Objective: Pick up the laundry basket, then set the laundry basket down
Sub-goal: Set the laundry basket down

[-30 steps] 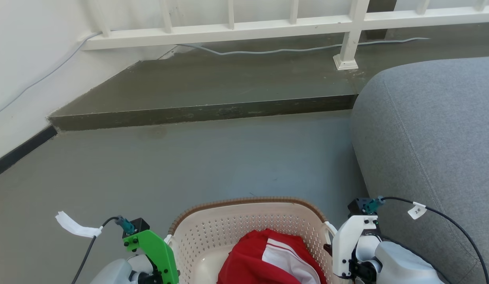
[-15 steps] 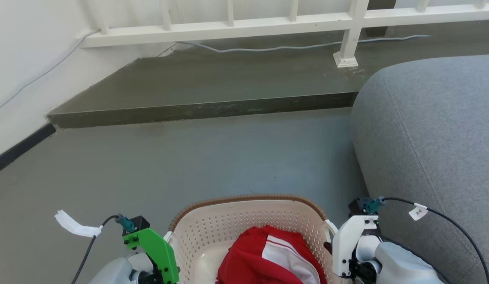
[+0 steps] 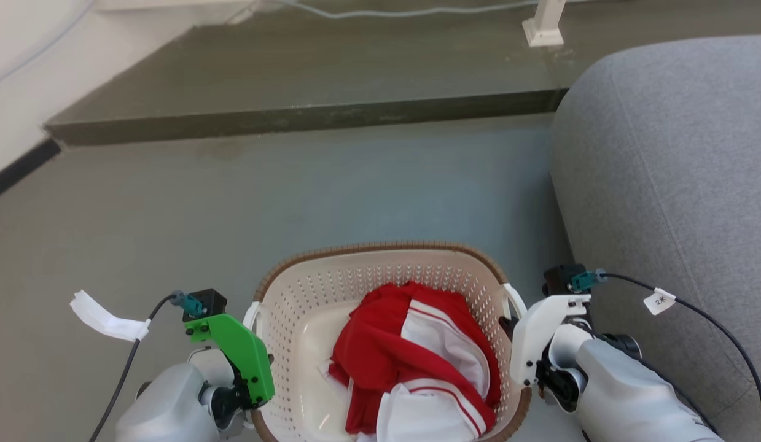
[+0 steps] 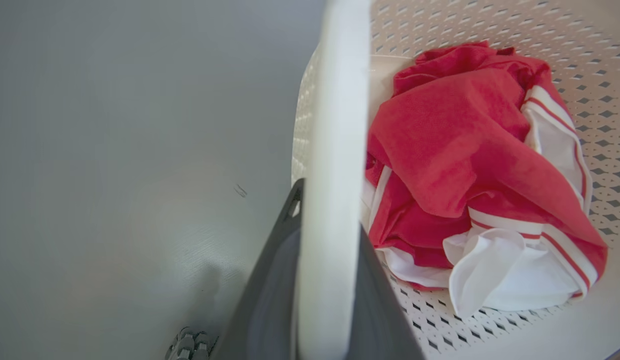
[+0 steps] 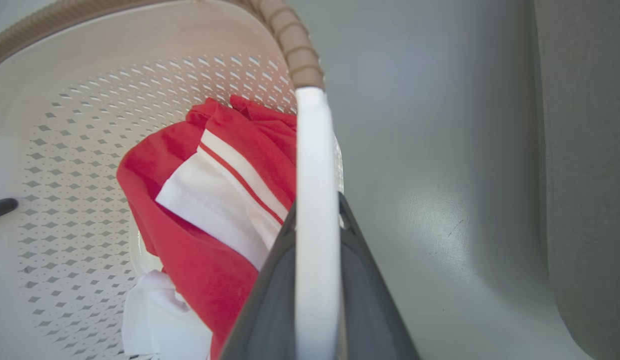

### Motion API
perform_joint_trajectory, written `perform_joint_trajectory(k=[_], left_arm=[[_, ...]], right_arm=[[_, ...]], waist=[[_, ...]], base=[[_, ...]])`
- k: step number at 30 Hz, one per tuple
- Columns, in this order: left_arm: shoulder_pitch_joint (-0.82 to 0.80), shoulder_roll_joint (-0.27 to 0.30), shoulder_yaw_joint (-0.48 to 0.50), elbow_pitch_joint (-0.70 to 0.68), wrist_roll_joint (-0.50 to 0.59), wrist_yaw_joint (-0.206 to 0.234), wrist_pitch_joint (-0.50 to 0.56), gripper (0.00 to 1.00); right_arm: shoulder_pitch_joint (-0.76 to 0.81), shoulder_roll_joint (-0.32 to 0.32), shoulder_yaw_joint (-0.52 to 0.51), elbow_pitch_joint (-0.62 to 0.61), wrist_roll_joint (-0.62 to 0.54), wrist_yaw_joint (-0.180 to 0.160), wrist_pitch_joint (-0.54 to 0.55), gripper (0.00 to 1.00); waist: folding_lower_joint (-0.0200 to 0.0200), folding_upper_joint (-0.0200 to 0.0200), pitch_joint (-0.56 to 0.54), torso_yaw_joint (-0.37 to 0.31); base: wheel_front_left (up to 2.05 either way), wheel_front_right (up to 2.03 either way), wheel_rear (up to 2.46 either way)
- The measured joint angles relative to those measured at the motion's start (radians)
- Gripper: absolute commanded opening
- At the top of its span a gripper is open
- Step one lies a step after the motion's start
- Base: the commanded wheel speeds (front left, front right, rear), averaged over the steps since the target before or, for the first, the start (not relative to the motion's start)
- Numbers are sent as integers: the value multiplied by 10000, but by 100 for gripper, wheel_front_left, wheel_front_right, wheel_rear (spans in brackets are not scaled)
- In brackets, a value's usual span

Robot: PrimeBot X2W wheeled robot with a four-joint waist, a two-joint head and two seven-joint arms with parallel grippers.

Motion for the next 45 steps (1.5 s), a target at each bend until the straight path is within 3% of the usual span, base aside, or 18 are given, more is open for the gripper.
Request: perform_joint_trajectory(k=[21, 45], left_arm=[[-1364, 151, -318, -244, 1083, 92, -2796, 0], [-3452, 174, -368, -132, 1419, 123, -3559, 0]], right_arm=[[-1519, -115, 71, -263, -802, -587, -2625, 0], [-3242, -286, -447, -268, -849, -750, -2805, 0]], waist=[[1, 0, 2911, 119], [2, 0, 6227, 219]], base=[[0, 0, 0], [0, 0, 0]])
